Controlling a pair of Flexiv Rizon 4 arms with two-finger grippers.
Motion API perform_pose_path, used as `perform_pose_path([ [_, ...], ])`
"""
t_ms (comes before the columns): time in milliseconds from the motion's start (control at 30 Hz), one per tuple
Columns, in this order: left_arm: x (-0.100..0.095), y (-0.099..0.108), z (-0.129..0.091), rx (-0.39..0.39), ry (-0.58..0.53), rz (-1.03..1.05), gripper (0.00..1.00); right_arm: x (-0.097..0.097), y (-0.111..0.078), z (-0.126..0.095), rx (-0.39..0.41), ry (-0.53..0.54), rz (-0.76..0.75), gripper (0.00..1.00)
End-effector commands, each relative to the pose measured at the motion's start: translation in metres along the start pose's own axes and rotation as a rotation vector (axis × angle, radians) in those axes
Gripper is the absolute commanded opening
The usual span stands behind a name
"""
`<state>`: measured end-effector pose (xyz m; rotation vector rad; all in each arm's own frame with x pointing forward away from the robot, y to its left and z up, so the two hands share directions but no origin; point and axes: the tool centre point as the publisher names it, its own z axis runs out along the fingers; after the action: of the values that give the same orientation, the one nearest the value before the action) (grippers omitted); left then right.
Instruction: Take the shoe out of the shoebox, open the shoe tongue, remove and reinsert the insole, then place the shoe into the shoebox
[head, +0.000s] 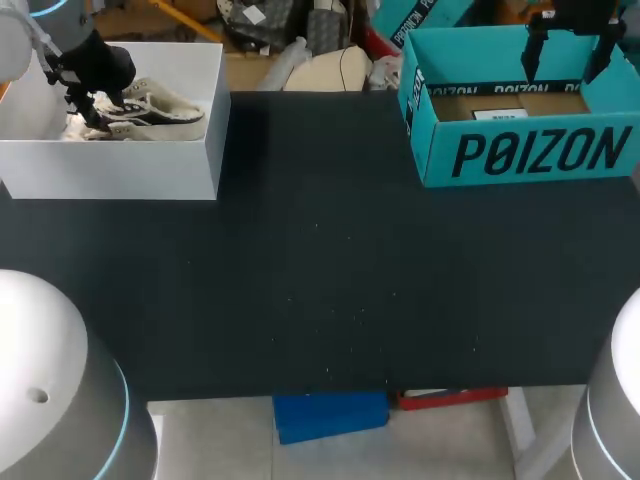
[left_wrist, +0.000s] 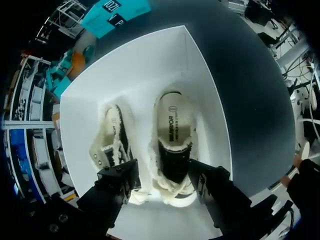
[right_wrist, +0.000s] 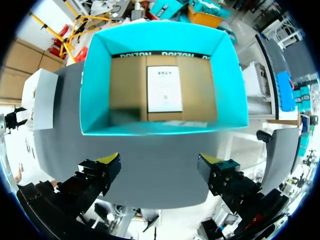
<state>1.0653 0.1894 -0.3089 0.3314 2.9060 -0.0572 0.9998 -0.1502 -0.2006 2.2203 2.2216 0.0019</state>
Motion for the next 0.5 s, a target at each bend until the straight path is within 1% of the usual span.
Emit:
perform_pose_path([
  [33, -0.02, 0.005, 0.025, -0.006, 0.038, -0.037, 0.56, 0.0, 0.0, 0.0, 0.001, 0.0, 0.0, 1.0],
  [67, -0.022, 0.006, 0.029, -0.006, 0.044, -0.047, 0.52, 0.0, 0.0, 0.0, 0.001, 0.0, 0.0, 1.0],
  [133, -0.025, 0.008, 0.038, -0.011, 0.055, -0.059, 0.53, 0.0, 0.0, 0.0, 0.001, 0.0, 0.0, 1.0],
  [167, -0.027, 0.008, 0.042, -0.01, 0.058, -0.065, 0.5, 0.0, 0.0, 0.0, 0.001, 0.0, 0.0, 1.0],
  [500, -0.03, 0.005, 0.085, -0.022, 0.118, -0.082, 0.47, 0.0, 0.0, 0.0, 0.001, 0.0, 0.0, 1.0],
])
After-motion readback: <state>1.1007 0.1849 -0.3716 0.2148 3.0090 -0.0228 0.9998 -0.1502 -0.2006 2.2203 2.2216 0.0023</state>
